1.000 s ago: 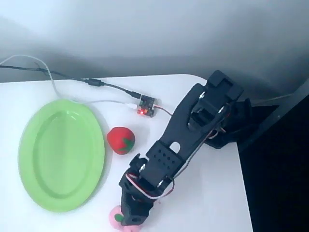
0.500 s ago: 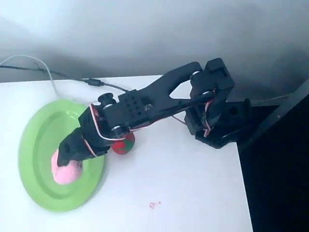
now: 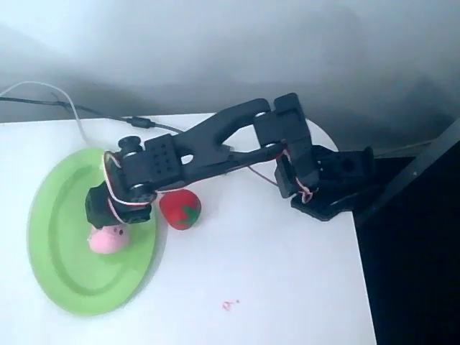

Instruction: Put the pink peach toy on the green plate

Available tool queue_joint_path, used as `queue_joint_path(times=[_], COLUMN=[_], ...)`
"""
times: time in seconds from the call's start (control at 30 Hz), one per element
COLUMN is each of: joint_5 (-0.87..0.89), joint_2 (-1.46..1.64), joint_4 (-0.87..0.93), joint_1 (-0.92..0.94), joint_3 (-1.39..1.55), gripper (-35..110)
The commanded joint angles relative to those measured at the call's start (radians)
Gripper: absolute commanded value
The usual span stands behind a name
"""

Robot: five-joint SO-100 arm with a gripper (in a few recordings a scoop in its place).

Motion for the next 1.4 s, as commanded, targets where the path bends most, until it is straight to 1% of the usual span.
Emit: queue_joint_path(times=[0.0,0.27,0.33,0.4,0.53,0.63,0.97,1.13,1.23,1.33,1.37], joint_5=[-0.009,-0.014,-0.011,0.034,0.051,0.052,0.017,-0.058,-0.089,-0.11,-0.114], joint_2=[-0.017,-0.06,-0.06,-0.06,-0.069,-0.077,-0.055,0.035,0.121,0.247,0.293], joint_4=[0.029,0.029,0.029,0.028,0.017,0.017,-0.064,-0.132,-0.132,-0.132,-0.132], joint_1=[0.006,0.003,0.003,0.006,0.006,0.006,0.014,0.041,0.052,0.084,0.095], joint_3=[-0.091,-0.112,-0.117,-0.117,-0.13,-0.14,-0.166,-0.167,-0.146,-0.051,-0.003], gripper=[0,2,14,25,38,43,46,50,49,41,35])
